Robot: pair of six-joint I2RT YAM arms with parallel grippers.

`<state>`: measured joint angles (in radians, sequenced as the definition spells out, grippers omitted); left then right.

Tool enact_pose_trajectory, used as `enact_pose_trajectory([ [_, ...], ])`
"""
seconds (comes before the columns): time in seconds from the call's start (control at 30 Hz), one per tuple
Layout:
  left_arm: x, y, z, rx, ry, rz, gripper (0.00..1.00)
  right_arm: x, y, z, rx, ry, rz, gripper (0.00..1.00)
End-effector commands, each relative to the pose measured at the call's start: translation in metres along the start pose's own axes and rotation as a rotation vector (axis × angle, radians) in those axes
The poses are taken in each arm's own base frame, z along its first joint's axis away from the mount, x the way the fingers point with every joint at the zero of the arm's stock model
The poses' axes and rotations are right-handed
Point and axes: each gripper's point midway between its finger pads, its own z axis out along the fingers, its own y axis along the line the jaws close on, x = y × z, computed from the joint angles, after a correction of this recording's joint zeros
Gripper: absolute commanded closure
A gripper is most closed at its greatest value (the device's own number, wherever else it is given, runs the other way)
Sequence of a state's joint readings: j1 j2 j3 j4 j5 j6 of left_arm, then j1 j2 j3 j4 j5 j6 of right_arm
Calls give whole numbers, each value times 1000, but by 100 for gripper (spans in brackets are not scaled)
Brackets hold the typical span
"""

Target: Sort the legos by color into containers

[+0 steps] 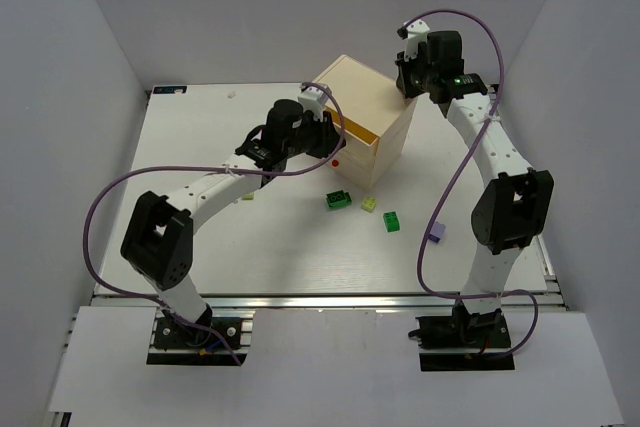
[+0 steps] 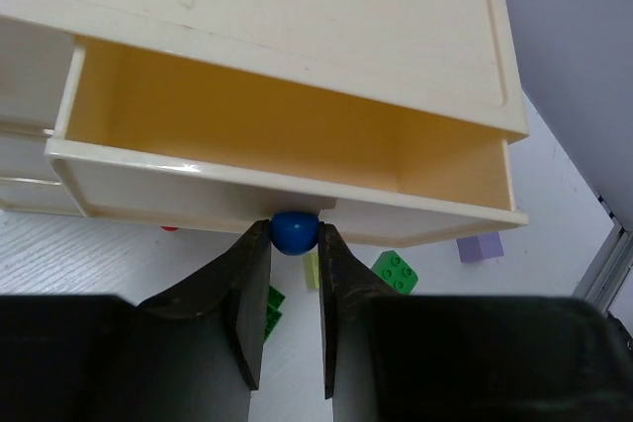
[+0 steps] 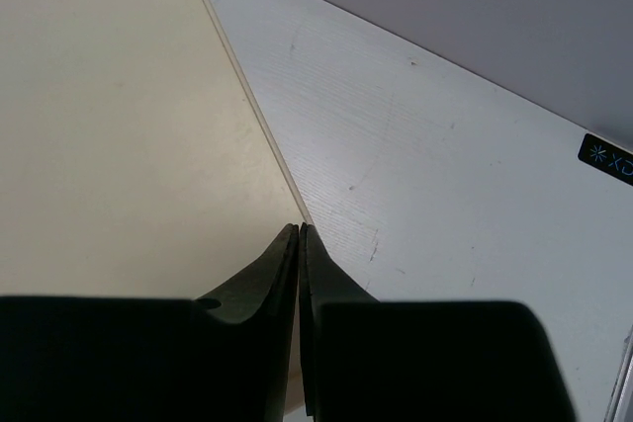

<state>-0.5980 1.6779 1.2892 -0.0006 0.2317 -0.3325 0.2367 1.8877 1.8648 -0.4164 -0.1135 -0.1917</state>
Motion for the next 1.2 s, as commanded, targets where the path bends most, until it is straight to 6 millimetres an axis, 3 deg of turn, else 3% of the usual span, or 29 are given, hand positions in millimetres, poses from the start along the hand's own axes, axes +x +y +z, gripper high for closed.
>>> enact_pose_trajectory([
  [0.0,-9,-1,-19,-13,-11,18,82,72,-38,14,127,222,5,91],
  [0.57,6,6,-45,-56,-8,25,82,74,-36,13,115,225,9,90],
  [0.6,8,5,-44,-51,-1,27,80,73,-31,14,83,219,12,88],
  [0.67,1,2,-42,-44,-7,30,69,69,-28,10,64,202,4,70],
  [0.73,0,1,-38,-35,-1,31,49,68,-15,8,-6,183,0,49],
  [0.8,-4,-2,-34,-21,4,32,40,59,-1,1,-87,148,-21,39],
  [0.93,-12,-7,-29,-1,5,35,35,54,26,-12,-230,106,-42,33],
  [1.17,-13,-10,-39,5,1,40,37,18,57,-54,-377,-43,-108,32],
])
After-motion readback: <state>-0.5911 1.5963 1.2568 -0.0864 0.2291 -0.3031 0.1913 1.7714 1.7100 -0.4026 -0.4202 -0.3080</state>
